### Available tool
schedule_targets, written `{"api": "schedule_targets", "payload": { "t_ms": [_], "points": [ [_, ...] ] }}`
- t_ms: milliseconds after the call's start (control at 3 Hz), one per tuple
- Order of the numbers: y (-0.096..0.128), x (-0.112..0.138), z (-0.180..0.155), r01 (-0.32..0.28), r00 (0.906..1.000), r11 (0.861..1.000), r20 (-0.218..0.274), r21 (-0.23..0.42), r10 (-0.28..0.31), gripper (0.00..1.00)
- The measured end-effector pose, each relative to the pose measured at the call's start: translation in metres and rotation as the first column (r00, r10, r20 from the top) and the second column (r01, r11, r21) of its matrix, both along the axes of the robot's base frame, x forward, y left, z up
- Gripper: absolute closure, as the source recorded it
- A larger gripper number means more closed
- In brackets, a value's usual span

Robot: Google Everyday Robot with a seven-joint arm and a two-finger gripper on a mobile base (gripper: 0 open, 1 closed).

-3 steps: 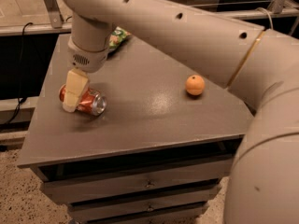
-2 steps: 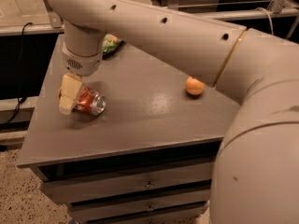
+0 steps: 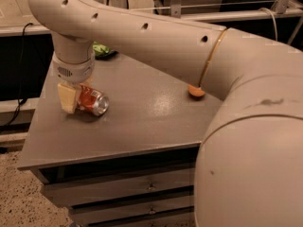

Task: Place coke can upright

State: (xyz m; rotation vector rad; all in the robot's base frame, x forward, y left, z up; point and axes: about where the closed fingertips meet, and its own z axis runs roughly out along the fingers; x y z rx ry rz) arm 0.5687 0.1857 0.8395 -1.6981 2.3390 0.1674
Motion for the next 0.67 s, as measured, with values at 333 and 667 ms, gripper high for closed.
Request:
{"api": "schedule_targets", "payload": {
  "t_ms": [333, 667],
  "points": [
    [0.001, 0.004, 0.009, 0.01, 0.9997, 1.0, 0.024, 0.014, -0.011, 0.62],
    [-0.007, 0.017, 0.052, -0.003, 0.9952, 0.992, 0.097, 0.127, -0.01, 0.85]
  ]
}}
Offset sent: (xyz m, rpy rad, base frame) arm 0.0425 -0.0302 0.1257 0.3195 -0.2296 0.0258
